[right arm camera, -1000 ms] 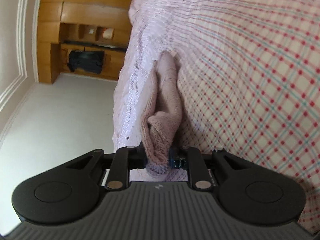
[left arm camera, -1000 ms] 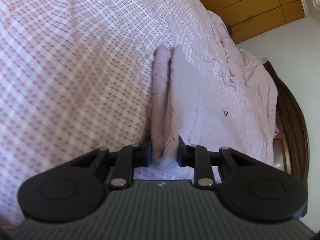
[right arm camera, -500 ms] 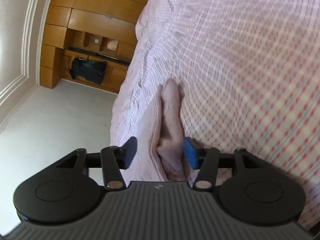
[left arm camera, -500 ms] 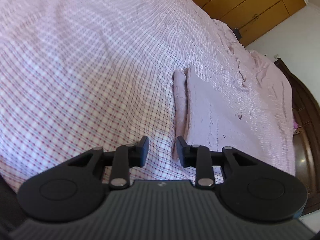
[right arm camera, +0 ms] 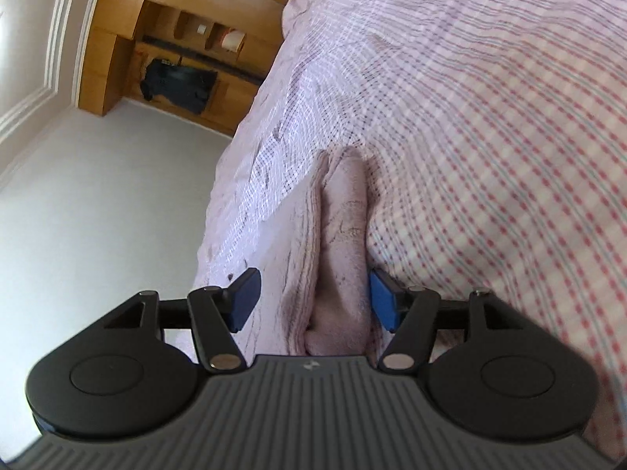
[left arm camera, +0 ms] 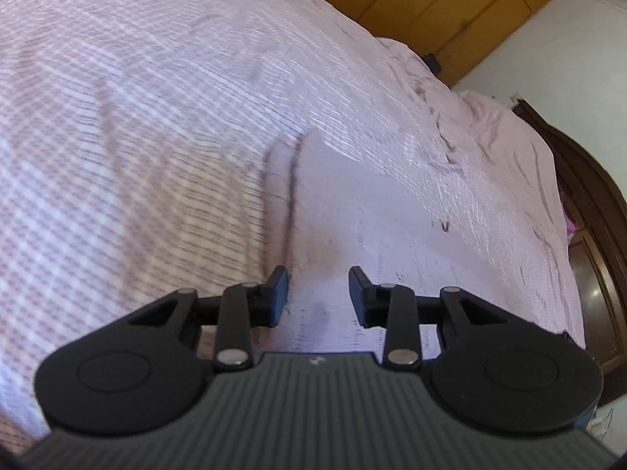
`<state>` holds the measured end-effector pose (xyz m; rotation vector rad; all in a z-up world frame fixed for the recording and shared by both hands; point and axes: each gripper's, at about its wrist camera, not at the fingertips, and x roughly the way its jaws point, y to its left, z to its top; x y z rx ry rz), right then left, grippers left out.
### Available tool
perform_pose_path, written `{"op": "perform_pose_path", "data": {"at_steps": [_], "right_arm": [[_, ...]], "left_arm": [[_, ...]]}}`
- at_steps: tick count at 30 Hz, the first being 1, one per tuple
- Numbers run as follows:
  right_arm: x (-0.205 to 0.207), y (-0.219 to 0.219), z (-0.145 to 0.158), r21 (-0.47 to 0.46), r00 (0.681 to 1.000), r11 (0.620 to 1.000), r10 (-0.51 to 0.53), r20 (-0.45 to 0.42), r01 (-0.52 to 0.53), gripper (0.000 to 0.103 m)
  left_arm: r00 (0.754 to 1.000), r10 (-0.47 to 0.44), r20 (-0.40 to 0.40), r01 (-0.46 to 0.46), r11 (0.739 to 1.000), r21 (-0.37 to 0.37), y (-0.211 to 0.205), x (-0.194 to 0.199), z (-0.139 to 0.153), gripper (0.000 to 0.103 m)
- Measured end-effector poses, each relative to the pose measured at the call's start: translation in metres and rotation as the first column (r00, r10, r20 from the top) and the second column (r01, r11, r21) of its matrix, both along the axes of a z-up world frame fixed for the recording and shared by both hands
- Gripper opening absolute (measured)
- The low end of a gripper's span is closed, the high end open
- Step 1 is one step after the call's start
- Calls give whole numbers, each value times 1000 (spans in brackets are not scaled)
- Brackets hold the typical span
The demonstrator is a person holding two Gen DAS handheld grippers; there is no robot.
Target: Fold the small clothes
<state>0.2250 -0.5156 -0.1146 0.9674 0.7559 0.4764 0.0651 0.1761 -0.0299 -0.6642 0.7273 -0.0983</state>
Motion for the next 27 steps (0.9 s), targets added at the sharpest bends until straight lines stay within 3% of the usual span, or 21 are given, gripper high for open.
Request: {"op": "perform_pose_path", "data": {"at_steps": [4, 9, 11, 14, 16, 18, 21, 27], "right_arm": [[20, -1, -7, 67, 1000, 998, 17, -22, -15, 68], [48, -5, -19, 211, 999, 977, 32, -43, -23, 66], [55, 0, -19, 201, 998, 979, 48, -33, -41, 64], [56, 11, -9, 103, 997, 992, 73, 1, -73, 61], [56, 12, -8, 92, 998, 993, 67, 4, -68, 50], [56, 10, -12, 104, 999, 994, 40, -22, -38, 22], [55, 11, -7, 109, 999, 993, 37, 7, -37, 17], [47, 18, 6, 221, 995, 974, 28, 91, -48, 16]], "left_arm": [[1000, -30, 7, 29, 997, 76, -12, 3, 3, 36], [1000, -21, 17, 20, 998, 57, -9, 1, 3, 36], [1000, -10, 23, 9, 999, 48, -6, 0, 3, 36], [1000, -6, 26, 5, 999, 35, -3, 0, 2, 36], [1000, -5, 27, 5, 1000, 24, -2, -1, 0, 36], [1000, -4, 19, 4, 1000, 6, 0, -3, -2, 36], [1000, 4, 10, -4, 1000, 14, 2, -6, -1, 36], [1000, 15, 18, -15, 999, 37, -3, -7, 11, 36]]}}
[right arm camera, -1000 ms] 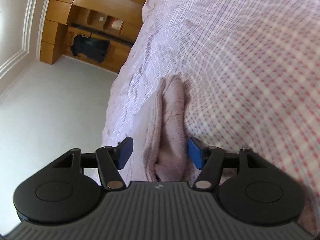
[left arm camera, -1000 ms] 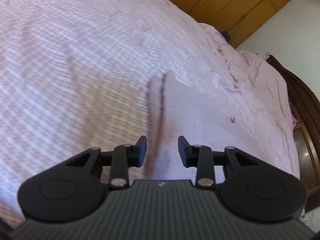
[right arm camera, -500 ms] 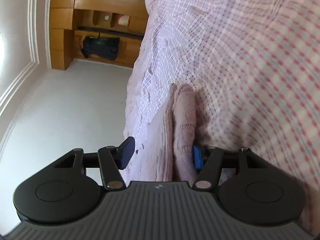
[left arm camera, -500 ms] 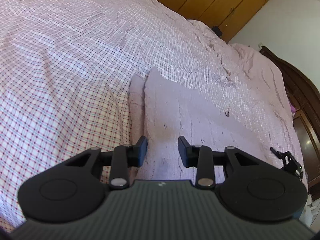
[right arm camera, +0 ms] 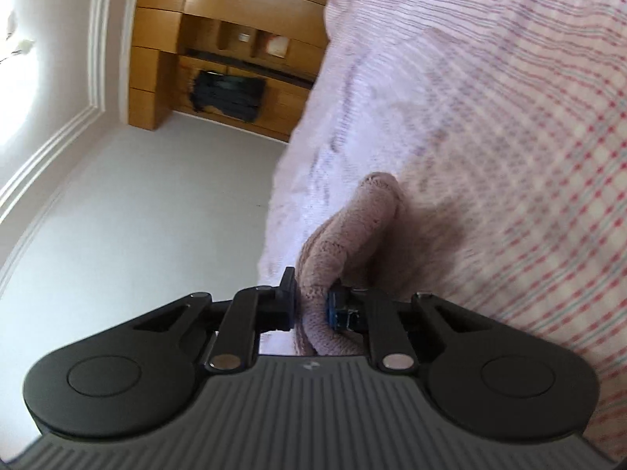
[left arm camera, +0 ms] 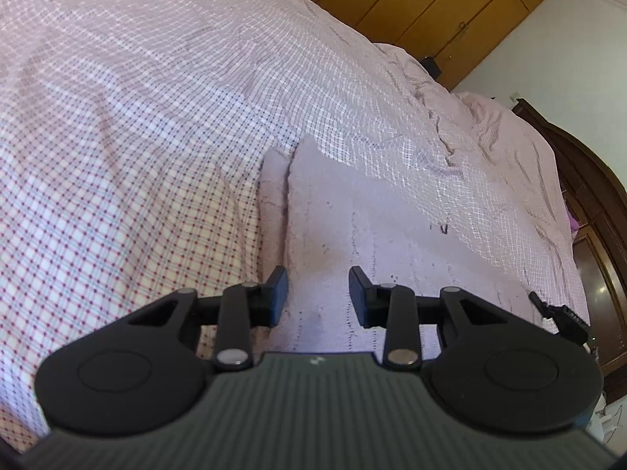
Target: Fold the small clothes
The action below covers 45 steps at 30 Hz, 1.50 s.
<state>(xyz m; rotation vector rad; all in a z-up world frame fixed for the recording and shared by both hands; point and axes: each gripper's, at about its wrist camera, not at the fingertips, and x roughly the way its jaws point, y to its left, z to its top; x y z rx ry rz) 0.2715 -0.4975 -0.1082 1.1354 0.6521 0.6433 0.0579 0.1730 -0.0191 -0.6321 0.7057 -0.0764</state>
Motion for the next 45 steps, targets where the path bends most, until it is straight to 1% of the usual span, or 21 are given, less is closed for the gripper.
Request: {"op": "perform_pose_path", "data": {"at_steps": [2, 5, 6, 11, 15, 20, 23, 26, 28, 33, 37, 39, 41, 42, 43, 45], "right_arm": [[-1, 8, 4, 29, 1000, 1000, -8, -4, 8, 16], [0, 22, 16, 48, 1000, 998, -28, -10, 28, 15], [-2, 24, 16, 51, 1000, 998, -28, -5, 28, 15], [4, 40, 45, 44, 999, 999, -30, 12, 30, 16], [4, 57, 72, 43, 999, 999, -17, 36, 15, 16], [6, 89, 106, 26, 998, 1000, 8, 61, -10, 15], [8, 111, 123, -5, 997, 1000, 24, 69, -24, 16], [8, 134, 137, -37, 996, 999, 37, 83, -34, 16], [11, 153, 143, -51, 996, 998, 45, 81, -41, 16], [13, 202, 161, -110, 993, 991, 80, 84, -70, 16], [11, 248, 167, -161, 989, 982, 111, 95, -94, 16], [10, 274, 165, -197, 987, 975, 124, 100, -103, 16], [8, 302, 160, -242, 985, 964, 141, 103, -112, 16], [6, 315, 156, -271, 984, 956, 147, 104, -115, 16], [2, 334, 151, -318, 981, 941, 158, 112, -115, 16], [-5, 368, 139, -407, 977, 906, 178, 120, -115, 16]], "left_arm": [[1000, -4, 7, 4, 1000, 7, -2, 3, 4, 36], [1000, -13, 17, 13, 1000, 0, -4, 7, 7, 36], [1000, -18, 20, 18, 1000, 3, -4, 8, 9, 36], [998, -30, 52, 30, 1000, 11, -4, 11, 17, 36], [997, -28, 79, 29, 1000, -12, 2, 11, 20, 36], [994, -24, 103, 30, 998, -51, 10, 19, 20, 36], [992, -25, 127, 35, 997, -75, 13, 25, 20, 36], [988, -14, 151, 36, 989, -141, 19, 33, 19, 37], [986, -7, 169, 35, 986, -160, 21, 39, 19, 44], [979, 9, 202, 20, 990, -139, 27, 53, 17, 45], [981, 16, 195, 13, 989, -146, 36, 63, 7, 45], [983, 31, 183, -7, 991, -130, 40, 67, 3, 45], [983, 53, 177, -36, 995, -95, 43, 65, 0, 52], [982, 69, 177, -56, 996, -75, 45, 64, -2, 59], [981, 83, 177, -74, 995, -60, 47, 62, -3, 62], [979, 99, 176, -91, 994, -53, 53, 59, -8, 62]]}}
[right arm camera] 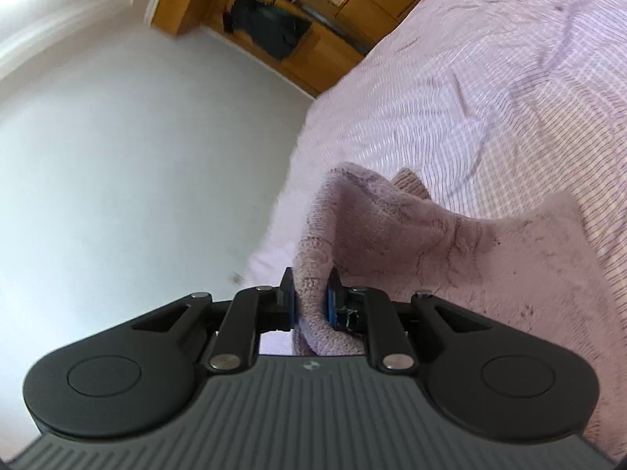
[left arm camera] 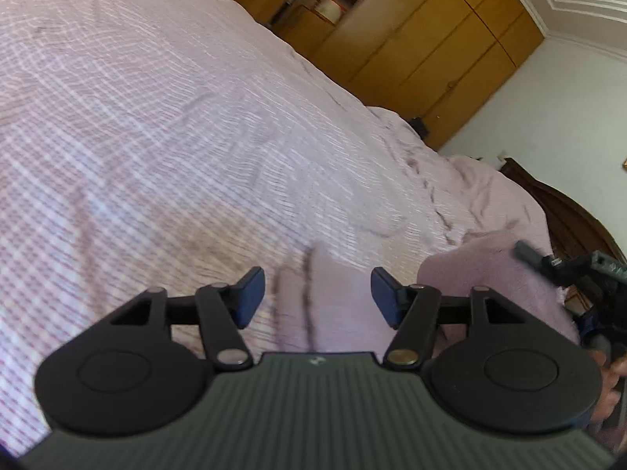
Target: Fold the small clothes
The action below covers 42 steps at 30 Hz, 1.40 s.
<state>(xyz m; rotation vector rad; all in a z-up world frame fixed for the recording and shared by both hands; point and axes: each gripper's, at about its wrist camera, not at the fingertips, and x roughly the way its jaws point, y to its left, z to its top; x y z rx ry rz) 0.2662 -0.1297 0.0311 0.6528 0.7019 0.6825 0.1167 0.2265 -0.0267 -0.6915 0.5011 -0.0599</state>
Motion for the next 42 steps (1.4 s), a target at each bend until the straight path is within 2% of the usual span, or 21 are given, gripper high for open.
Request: {"op": "perform_pose_path", "data": {"at_steps": [4, 7, 10, 11, 12, 13, 15, 18, 21, 23, 25, 26, 27, 28, 29, 30, 33, 37, 40, 42], "right_arm": [[-20, 73, -38, -194, 999, 980, 43, -20, -46, 16], [-32, 105, -61, -220, 997, 974, 49, -56, -60, 15], [-44, 122, -64, -280, 1000, 960, 8, -7, -9, 16], [-46, 124, -61, -276, 1000, 961, 2, 5, 0, 24], [-48, 122, -59, -237, 1000, 971, 5, 4, -4, 44], [-48, 116, -56, -182, 1000, 983, 10, 0, -10, 53], [-52, 104, -49, -112, 1000, 994, 2, -7, -3, 62], [-65, 73, -32, -30, 998, 999, 34, 54, -32, 79], [-88, 32, -22, -70, 987, 997, 43, 155, -32, 80], [-109, 3, -22, -143, 973, 990, 21, 228, 12, 81], [-118, -25, -32, -151, 974, 986, -38, 222, 73, 81], [-126, -39, -38, -105, 978, 991, -64, 198, 86, 81], [-135, -52, -45, -49, 980, 994, -90, 176, 100, 81], [-144, -62, -51, -12, 979, 992, -123, 163, 126, 81], [-154, -69, -55, -3, 974, 987, -157, 164, 159, 81], [-160, -75, -59, -8, 969, 984, -174, 175, 178, 81], [-172, -74, -69, -63, 964, 976, -193, 185, 207, 80], [-189, -66, -75, -158, 946, 957, -200, 256, 245, 80], [-194, -54, -77, -246, 924, 930, -183, 335, 273, 80], [-190, -52, -81, -306, 914, 905, -174, 366, 295, 78]], "left_arm": [[1000, 11, 2, -11, 999, -49, 16, -7, -7, 62], [1000, 14, -3, -14, 998, -65, 23, -10, -12, 62], [1000, 13, -18, -14, 996, -85, 26, -9, -15, 62], [1000, 11, -19, -13, 996, -92, 27, -10, -16, 62], [1000, 10, -19, -12, 995, -96, 27, -12, -17, 62], [1000, 11, -16, -13, 995, -99, 27, -13, -17, 66], [1000, 28, 11, -26, 993, -117, 29, -19, -16, 71], [1000, 21, 7, -20, 991, -135, 28, -28, -14, 71], [999, -5, 44, 13, 979, -203, 21, -46, -9, 71], [998, -21, 67, 37, 969, -244, 9, -63, -6, 78], [996, -44, 82, 63, 967, -246, -8, -76, -4, 81], [993, -78, 85, 95, 969, -229, -19, -78, -2, 80], [989, -122, 82, 137, 968, -209, -30, -79, 0, 71], [984, -163, 78, 175, 966, -190, -39, -77, 0, 51], [979, -193, 62, 201, 964, -173, -48, -75, -1, 42], [980, -193, 39, 197, 968, -159, -55, -73, -2, 39], [988, -153, -28, 150, 984, -101, -72, -75, -4, 41], [989, -139, -60, 135, 989, -68, -83, -75, -1, 57], [994, -75, -73, 73, 997, -37, -83, -88, 0, 72], [997, -64, -54, 63, 998, -24, -82, -92, -4, 72]]}}
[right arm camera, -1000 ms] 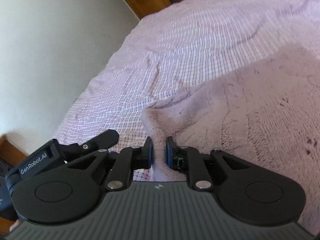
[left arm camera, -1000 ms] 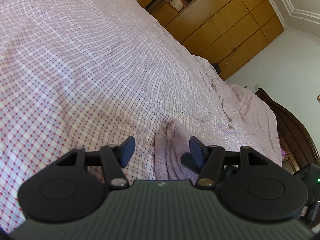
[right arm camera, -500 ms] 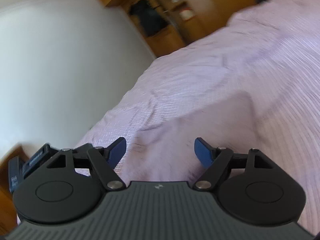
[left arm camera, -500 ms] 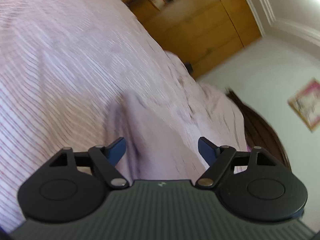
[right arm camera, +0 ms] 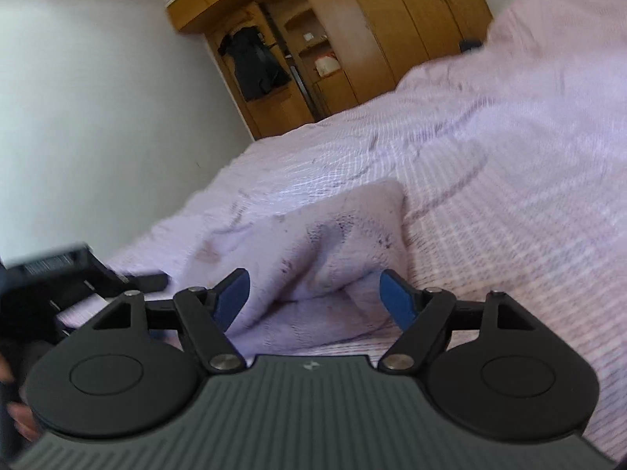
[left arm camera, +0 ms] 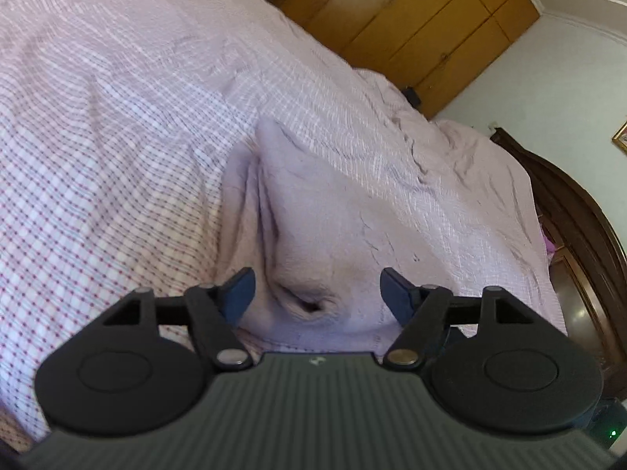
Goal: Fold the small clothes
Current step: 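Grasp the edge of the folded cardigan with the left gripper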
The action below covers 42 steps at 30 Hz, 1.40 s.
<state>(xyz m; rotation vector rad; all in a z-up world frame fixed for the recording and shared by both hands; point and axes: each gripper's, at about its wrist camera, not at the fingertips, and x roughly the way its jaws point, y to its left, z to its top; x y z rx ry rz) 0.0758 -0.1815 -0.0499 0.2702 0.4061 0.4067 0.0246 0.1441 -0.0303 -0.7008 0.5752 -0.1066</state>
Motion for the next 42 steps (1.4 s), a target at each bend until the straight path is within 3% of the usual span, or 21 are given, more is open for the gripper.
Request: {"op": "perform_pose_path", "data": {"at_steps": [2, 5, 11, 14, 15, 16, 17, 19, 20, 23, 25, 29, 33, 35, 38, 42], "right_arm": [[9, 1, -8, -47, 1000, 999, -23, -8, 23, 72], [17, -2, -16, -78, 998, 995, -61, -34, 58, 65], [26, -8, -35, -53, 994, 994, -94, -53, 92, 64], [31, -6, -32, -53, 996, 994, -93, -10, 92, 64], [37, -3, -32, -69, 996, 994, -91, -5, 91, 64], [44, 1, -34, -91, 997, 992, -83, -9, 82, 63], [46, 5, -35, -110, 998, 992, -61, -16, 59, 44], [44, 7, -32, -141, 997, 987, -72, 5, 72, 30], [40, 7, -29, -149, 997, 985, -80, 18, 82, 23], [26, 4, -23, -163, 995, 982, -95, 43, 101, 18], [25, 0, -29, -159, 993, 981, -113, -20, 108, 15], [27, -13, -41, -151, 989, 982, -126, -78, 114, 15], [16, -17, -34, -131, 995, 989, -79, -63, 70, 15], [7, -21, -25, -162, 997, 985, -70, -41, 62, 15], [3, -33, 3, -184, 999, 982, -30, 29, 35, 12], [26, -21, 40, -218, 993, 974, 78, 87, -57, 10]], "left_arm": [[999, -28, 18, 29, 999, -14, -3, 1, -1, 72], [999, -33, 22, 32, 999, 22, -11, 2, 1, 72], [997, -69, -17, 70, 994, 86, -28, 29, -9, 71], [998, -58, -2, 58, 997, 50, -21, 39, -14, 70], [998, -62, 1, 62, 997, 44, -19, 45, -13, 60], [998, -70, 3, 70, 996, 54, -17, 48, -13, 24], [996, -86, 1, 85, 994, 61, -15, 49, -14, 16], [997, -44, 66, 43, 999, 11, -1, 40, -13, 14], [995, 4, 100, -5, 1000, 9, 9, 33, -9, 13], [992, 48, 119, -49, 999, 5, 36, 26, -3, 13], [994, 51, 95, -51, 999, 0, 45, 25, -9, 13], [998, -58, 14, 57, 996, 67, 30, 24, -24, 14], [998, -64, 19, 61, 991, 122, 21, 25, -20, 20], [998, -47, 32, 43, 993, 110, 28, 22, -13, 27], [997, 53, 64, -61, 990, 125, 38, 10, 11, 27], [991, 45, 126, -76, 966, 249, 13, 9, 55, 26]]}}
